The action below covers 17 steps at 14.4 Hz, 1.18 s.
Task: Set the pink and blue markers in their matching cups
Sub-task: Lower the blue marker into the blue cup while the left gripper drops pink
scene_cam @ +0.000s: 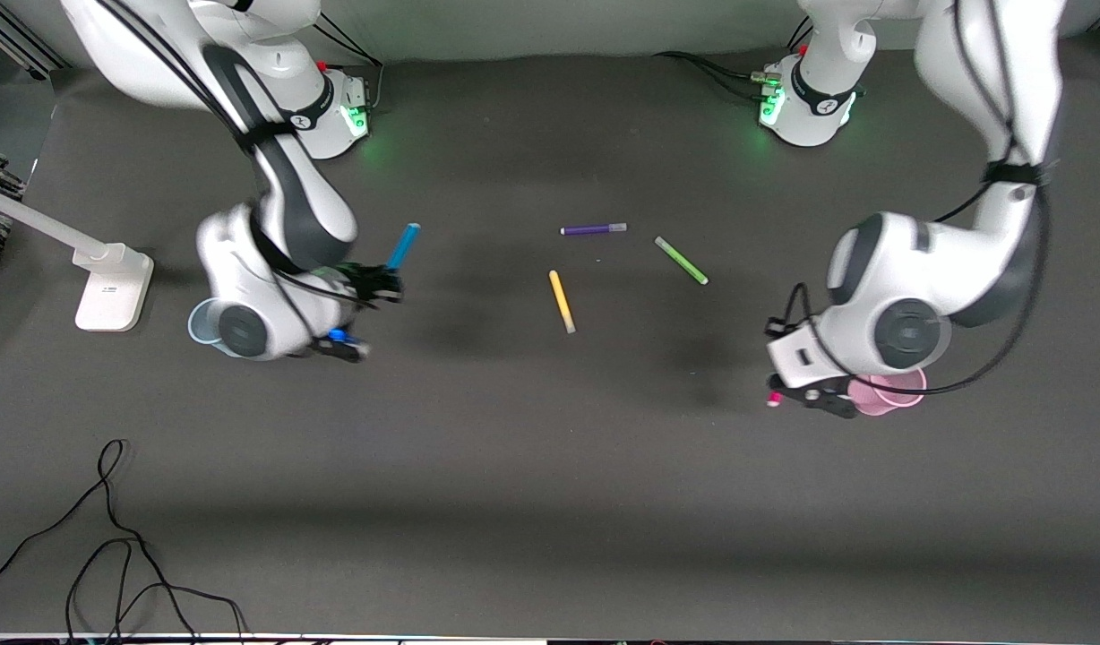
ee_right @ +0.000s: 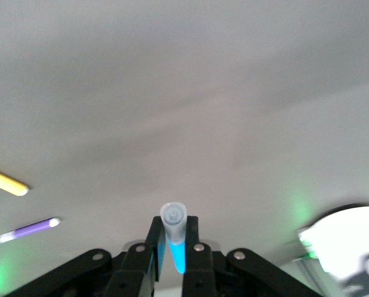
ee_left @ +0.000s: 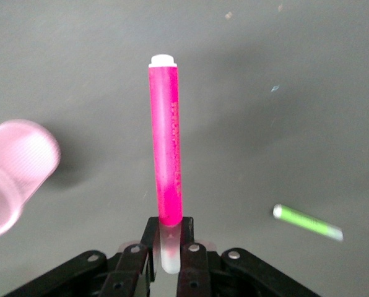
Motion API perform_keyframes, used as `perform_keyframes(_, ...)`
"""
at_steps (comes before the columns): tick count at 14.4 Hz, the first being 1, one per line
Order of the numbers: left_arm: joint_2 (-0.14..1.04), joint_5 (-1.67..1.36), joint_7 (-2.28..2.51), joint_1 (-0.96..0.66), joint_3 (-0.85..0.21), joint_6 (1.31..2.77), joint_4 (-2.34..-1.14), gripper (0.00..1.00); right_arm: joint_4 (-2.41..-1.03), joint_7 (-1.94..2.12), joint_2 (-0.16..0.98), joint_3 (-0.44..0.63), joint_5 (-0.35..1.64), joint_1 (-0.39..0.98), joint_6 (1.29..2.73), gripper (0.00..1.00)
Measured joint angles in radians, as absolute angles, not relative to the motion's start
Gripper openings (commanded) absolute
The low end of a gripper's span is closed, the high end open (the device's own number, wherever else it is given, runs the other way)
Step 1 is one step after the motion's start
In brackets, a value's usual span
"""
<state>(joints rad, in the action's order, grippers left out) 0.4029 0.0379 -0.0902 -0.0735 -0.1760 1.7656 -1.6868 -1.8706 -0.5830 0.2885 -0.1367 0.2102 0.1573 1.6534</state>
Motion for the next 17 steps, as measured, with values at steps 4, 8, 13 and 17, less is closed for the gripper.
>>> perform_keyframes(4, 0.394, 0.043, -0.18, 0.041, -0.17, 1.527, -1.559, 0.0, -1.883, -0.435, 0.089, -0.074, 0.115, 0.147, 1.638, 0.0)
perform_keyframes(8, 0.404, 0.137, -0.219, 0.13, -0.167, 1.426, -1.519, 0.0, -1.918, -0.161, -0.034, 0.033, -0.007, 0.142, 1.743, 0.0)
perform_keyframes(13, 0.475, 0.188, -0.218, 0.143, -0.158, 1.424, -1.514, 0.0, -2.167, 0.098, -0.167, 0.131, -0.023, 0.14, 2.073, 0.0)
perform_keyframes(17, 0.567, 0.218, -0.174, 0.14, -0.161, 1.425, -1.483, 0.0, -2.317, 0.113, -0.25, 0.156, -0.029, 0.142, 2.173, 0.0)
